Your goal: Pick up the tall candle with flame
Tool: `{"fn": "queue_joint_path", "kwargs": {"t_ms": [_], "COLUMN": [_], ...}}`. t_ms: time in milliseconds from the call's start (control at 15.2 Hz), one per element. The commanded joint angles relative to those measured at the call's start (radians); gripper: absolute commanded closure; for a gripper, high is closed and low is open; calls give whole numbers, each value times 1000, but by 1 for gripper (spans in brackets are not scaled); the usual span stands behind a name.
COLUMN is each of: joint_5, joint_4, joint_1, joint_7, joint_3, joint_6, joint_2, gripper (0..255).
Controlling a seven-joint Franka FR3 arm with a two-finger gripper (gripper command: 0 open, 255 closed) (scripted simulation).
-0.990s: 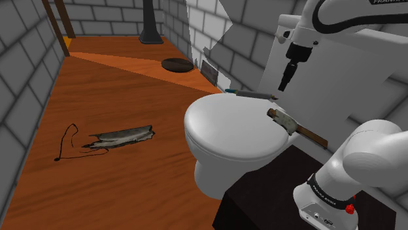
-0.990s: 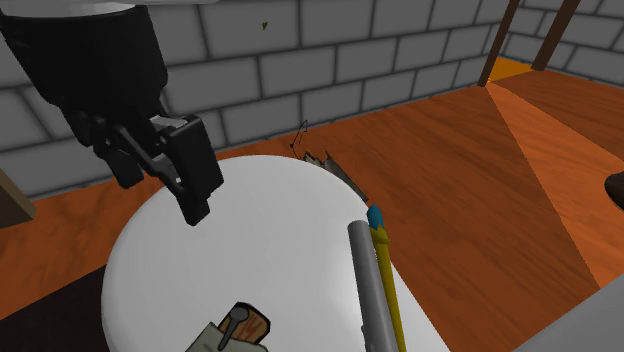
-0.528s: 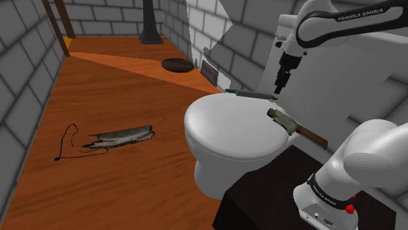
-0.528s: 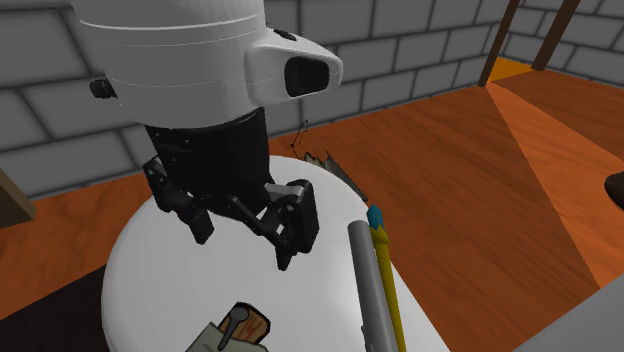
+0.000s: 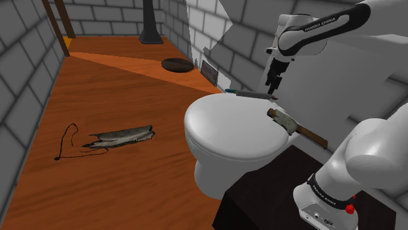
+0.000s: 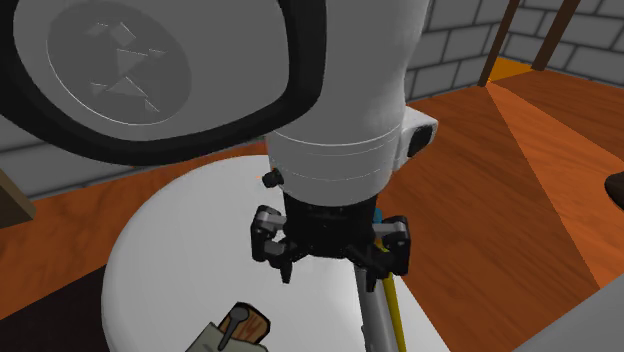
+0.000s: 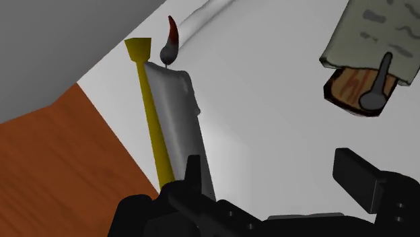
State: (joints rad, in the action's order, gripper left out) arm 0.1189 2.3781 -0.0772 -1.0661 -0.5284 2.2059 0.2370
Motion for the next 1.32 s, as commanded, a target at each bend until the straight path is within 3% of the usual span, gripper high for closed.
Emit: {"fn": "queue_joint_path", "kwargs": {"t_ms": [0, 264, 858, 924, 1254], "joint_5": [-47, -157, -223, -226, -223], "joint_4": [-44, -133, -97, -98, -96], "joint_1": [-17, -27, -19, -18, -18], "joint_7": [-108, -283, -332, -335, -333], "joint_3": [-39, -70, -62, -63, -63], "joint_6": [55, 110, 207, 208, 207], "joint_2": [-96, -251, -326, -329, -325], "gripper": [0, 0, 0, 255, 255]}}
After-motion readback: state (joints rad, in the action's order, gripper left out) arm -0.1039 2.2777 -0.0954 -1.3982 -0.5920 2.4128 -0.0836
